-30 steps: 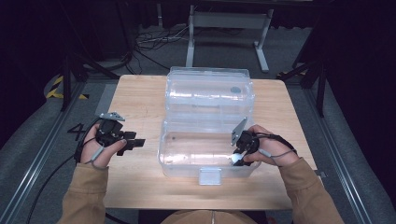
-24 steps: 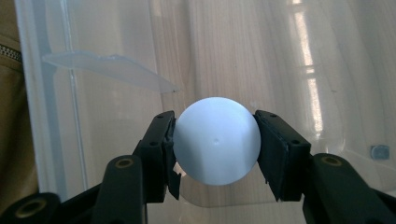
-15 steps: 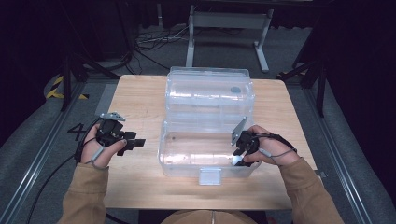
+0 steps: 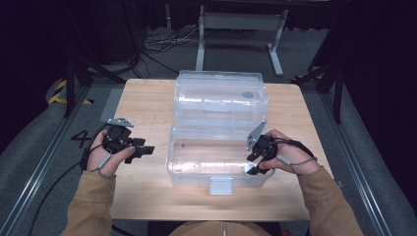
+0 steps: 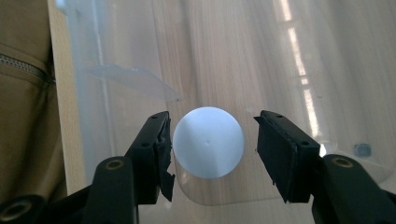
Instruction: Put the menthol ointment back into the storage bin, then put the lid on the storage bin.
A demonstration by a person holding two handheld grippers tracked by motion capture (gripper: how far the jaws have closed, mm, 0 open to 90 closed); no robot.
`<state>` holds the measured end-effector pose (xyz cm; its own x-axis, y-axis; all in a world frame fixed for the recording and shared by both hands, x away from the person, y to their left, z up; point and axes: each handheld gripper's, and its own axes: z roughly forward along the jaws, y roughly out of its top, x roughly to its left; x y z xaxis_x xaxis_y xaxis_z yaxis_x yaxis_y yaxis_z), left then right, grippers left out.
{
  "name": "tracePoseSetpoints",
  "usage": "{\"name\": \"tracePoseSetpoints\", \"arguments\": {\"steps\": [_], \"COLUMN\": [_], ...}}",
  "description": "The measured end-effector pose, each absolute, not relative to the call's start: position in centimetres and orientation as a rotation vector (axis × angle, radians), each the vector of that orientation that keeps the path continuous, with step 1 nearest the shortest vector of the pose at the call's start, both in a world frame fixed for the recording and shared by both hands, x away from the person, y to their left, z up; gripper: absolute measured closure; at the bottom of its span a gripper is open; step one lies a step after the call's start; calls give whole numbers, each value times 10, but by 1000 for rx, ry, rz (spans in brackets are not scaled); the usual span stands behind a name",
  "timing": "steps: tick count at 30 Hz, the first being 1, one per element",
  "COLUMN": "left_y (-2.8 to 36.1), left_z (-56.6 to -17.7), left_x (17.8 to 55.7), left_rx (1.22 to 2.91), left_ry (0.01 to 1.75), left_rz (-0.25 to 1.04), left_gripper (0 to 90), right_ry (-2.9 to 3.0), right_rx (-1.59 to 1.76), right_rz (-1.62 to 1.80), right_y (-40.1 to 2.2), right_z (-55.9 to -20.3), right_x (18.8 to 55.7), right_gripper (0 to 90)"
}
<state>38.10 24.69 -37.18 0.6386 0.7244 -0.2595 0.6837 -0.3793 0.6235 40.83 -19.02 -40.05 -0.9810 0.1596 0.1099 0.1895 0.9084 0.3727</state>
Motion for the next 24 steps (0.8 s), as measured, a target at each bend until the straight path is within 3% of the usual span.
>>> {"name": "tracePoseSetpoints", "arguments": {"steps": [24], "left_y": [216], "left_z": [-365], "left_x": [377], "left_rx": [2182], "left_ry": [977], "left_rz": [41], "left_gripper": [462], "right_ry": [-2974], "right_rx": [-466], "right_rz": [-1080], "right_y": [-216], "right_z": [-346], "right_x": [400], "right_gripper": [483]}}
